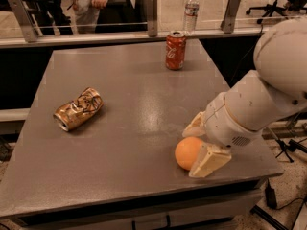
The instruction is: Pick orange
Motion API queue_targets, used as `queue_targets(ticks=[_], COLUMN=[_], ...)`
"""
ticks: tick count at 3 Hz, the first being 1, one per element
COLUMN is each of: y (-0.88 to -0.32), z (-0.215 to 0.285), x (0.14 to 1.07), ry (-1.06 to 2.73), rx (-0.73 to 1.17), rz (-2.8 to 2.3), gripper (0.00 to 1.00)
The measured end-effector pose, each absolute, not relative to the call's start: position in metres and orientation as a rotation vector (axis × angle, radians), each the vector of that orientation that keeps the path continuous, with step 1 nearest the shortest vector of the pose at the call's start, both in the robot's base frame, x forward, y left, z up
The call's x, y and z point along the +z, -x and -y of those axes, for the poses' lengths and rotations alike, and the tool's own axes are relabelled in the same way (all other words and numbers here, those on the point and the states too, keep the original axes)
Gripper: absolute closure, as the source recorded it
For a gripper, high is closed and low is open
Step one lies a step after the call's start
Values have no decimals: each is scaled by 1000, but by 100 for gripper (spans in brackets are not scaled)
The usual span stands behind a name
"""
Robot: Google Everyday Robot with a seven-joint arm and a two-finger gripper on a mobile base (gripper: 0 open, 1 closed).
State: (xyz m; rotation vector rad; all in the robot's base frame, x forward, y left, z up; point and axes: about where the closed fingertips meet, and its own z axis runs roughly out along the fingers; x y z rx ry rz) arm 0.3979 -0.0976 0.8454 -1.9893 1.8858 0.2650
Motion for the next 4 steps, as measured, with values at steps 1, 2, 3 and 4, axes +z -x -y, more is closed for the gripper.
queue_targets(ticks=[1, 2, 3, 4], y=[-400, -408, -424, -433], z=[97, 99, 102, 102], x=[847, 865, 901, 921], ry=[1982, 1959, 1926, 1910], rx=[278, 286, 296, 303], rz=[-1895, -1911, -1916, -1905], gripper=[61, 85, 100, 100])
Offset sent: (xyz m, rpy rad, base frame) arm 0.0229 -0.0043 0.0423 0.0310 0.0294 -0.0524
